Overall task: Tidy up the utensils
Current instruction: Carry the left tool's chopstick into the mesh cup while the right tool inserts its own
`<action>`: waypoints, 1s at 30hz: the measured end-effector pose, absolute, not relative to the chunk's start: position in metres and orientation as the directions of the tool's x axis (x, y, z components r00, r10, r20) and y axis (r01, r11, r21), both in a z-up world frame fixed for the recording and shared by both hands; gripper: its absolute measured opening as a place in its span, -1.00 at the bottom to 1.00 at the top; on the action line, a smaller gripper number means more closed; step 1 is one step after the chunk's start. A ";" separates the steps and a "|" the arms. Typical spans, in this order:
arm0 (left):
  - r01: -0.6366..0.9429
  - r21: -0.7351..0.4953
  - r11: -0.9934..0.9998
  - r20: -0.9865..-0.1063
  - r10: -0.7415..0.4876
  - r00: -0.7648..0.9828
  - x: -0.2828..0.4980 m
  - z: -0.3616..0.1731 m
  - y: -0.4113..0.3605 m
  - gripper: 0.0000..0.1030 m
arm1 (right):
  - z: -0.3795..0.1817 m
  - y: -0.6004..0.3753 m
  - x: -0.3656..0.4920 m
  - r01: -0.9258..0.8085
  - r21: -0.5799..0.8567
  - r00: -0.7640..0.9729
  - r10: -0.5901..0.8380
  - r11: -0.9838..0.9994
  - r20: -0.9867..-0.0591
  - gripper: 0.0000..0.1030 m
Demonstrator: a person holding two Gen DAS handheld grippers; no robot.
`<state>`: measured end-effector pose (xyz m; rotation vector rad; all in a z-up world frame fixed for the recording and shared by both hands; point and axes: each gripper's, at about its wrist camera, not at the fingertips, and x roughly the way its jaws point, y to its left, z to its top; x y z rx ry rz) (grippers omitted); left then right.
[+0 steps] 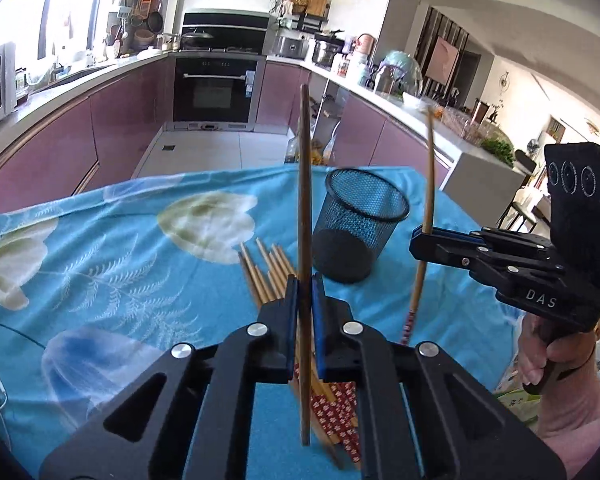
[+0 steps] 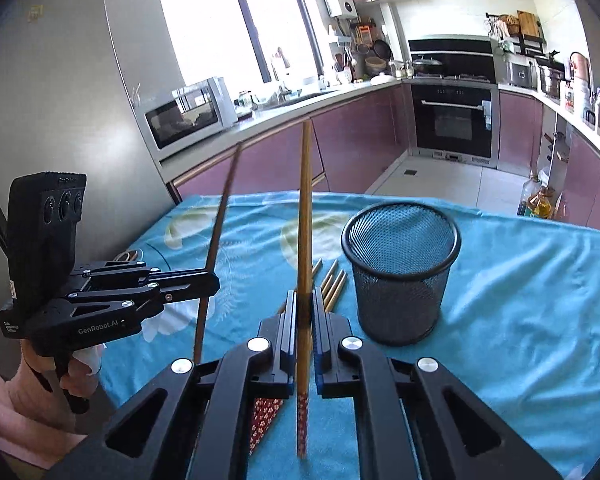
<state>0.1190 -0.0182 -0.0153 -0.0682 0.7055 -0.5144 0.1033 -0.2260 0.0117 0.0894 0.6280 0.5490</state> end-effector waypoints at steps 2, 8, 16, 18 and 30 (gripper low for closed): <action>0.446 -0.253 0.858 -0.566 -0.506 0.651 0.119 0.001 -0.019 -0.86 | 0.024 -0.233 0.103 -0.459 0.232 0.698 0.510 0.857 -0.503 -0.88; 0.471 -0.262 0.842 -0.467 -0.538 0.702 0.125 0.045 -0.027 -0.86 | 0.054 -0.252 0.112 -0.461 0.225 0.741 0.512 0.858 -0.434 -0.88; 0.481 -0.296 0.825 -0.364 -0.563 0.742 0.149 0.091 -0.044 -0.86 | 0.090 -0.266 0.128 -0.444 0.196 0.797 0.485 0.874 -0.359 -0.88; 0.483 -0.292 0.825 -0.349 -0.562 0.749 0.154 0.100 -0.052 -0.86 | 0.096 -0.270 0.133 -0.433 0.188 0.811 0.472 0.882 -0.346 -0.88; 0.474 -0.221 0.852 -0.451 -0.520 0.725 0.199 0.084 -0.103 -0.86 | 0.068 -0.273 0.175 -0.381 0.216 0.790 0.438 0.899 -0.428 -0.88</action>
